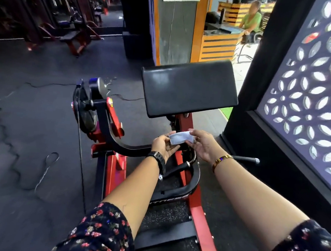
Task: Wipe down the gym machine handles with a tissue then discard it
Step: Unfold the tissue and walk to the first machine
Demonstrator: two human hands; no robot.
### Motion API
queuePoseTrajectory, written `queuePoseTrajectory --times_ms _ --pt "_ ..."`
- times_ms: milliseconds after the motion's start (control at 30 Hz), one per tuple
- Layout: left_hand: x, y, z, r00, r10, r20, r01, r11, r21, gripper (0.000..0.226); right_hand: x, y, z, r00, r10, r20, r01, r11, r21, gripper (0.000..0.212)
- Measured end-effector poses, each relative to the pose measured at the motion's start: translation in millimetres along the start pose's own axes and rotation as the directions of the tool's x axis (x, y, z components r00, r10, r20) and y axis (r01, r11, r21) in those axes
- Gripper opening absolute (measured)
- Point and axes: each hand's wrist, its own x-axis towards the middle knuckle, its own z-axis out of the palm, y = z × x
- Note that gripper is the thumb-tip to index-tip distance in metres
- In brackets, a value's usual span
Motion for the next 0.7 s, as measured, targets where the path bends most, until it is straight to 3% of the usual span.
queuePoseTrajectory --times_ms 200,367,467,700 --pt "46 -30 12 0.998 -0.033 -0.055 0.032 0.999 -0.015 0.035 55 16 -33 0.996 0.038 0.079 -0.023 0.983 -0.185 0.02" --pt "79 -57 -13 0.994 -0.061 -0.09 0.068 0.995 0.072 0.038 88 64 -50 0.982 0.162 0.1 -0.096 0.875 -0.474 0.032" --pt "100 -74 -38 0.99 -0.056 -0.131 0.073 0.99 0.124 0.039 98 94 -49 0.972 0.222 0.073 -0.154 0.843 -0.515 0.02" --pt "146 -101 -73 0.97 -0.113 -0.213 0.143 0.981 0.132 0.04 140 151 -50 0.955 0.293 -0.043 -0.261 0.766 -0.588 0.026"
